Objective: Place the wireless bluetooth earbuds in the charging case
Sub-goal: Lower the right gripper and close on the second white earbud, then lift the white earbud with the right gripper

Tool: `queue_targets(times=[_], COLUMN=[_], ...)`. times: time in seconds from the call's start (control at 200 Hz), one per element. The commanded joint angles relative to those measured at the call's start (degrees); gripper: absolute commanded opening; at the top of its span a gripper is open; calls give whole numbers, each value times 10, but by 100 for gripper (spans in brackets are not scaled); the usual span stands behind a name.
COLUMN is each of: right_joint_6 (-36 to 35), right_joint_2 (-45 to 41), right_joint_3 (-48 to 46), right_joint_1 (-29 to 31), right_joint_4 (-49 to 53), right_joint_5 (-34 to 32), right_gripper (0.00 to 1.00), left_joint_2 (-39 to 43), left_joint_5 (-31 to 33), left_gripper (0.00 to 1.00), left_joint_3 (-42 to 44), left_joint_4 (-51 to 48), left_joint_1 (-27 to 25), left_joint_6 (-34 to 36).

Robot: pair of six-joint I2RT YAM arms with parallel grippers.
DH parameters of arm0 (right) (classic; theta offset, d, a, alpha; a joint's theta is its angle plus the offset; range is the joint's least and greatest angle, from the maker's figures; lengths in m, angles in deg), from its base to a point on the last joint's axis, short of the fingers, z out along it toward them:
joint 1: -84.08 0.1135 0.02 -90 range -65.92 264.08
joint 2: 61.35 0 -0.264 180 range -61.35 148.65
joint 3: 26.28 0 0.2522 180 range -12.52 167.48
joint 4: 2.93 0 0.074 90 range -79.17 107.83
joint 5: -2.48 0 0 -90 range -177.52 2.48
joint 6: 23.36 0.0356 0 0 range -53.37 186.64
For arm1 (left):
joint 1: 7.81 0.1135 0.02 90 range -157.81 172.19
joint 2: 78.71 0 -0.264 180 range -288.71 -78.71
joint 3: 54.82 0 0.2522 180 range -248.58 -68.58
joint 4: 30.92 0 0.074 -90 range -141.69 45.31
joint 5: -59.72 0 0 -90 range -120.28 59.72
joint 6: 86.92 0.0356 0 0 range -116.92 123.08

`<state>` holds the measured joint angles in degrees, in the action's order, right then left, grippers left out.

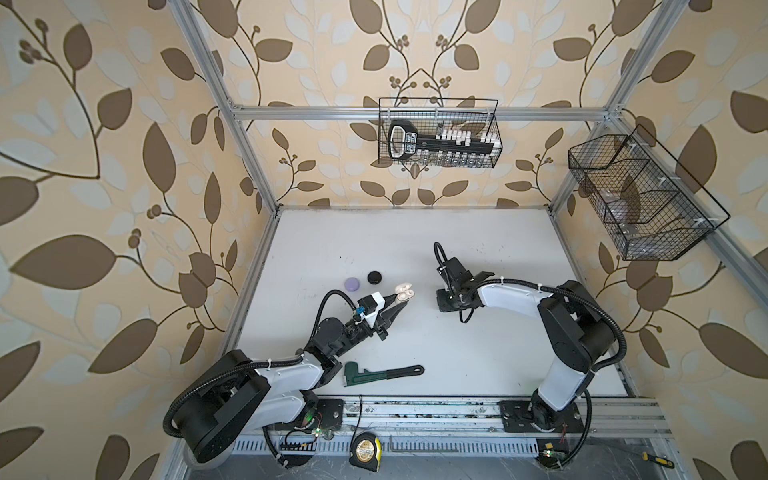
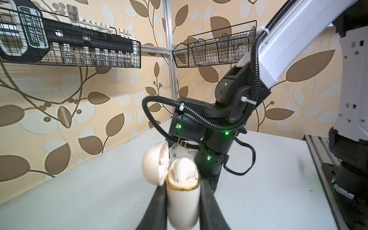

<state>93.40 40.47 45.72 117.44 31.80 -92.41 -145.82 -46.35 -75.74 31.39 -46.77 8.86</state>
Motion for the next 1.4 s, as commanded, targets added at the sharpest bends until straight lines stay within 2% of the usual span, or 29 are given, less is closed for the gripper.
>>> queue_targets(times=[0.0, 0.275, 0.77, 1.125, 1.275, 1.395], right_joint_6=[2, 3, 9, 24, 35, 70], right_joint_2=[21, 14, 1, -111, -166, -230], right_joint_3=[2, -4, -15, -74, -84, -104], right_joint_1=[2, 3, 1, -13, -16, -15], right_joint_4=[16, 16, 0, -45, -35, -48], right_joint_5=[8, 2, 1, -18, -28, -1], right_gripper=[29, 23, 17, 17, 16, 16], left_joint_2=[7, 9, 14, 24, 29, 29], left_joint_5=[-9, -11, -21, -31, -29, -27], left_gripper=[0, 0, 0, 0, 0, 0], left_joint_3=[0, 0, 0, 1, 5, 6], left_joint_4=[35, 34, 32, 28, 29, 35], left_joint_1=[-2, -2, -2, -2, -2, -2], left_joint_6=[6, 5, 7, 8, 11, 9])
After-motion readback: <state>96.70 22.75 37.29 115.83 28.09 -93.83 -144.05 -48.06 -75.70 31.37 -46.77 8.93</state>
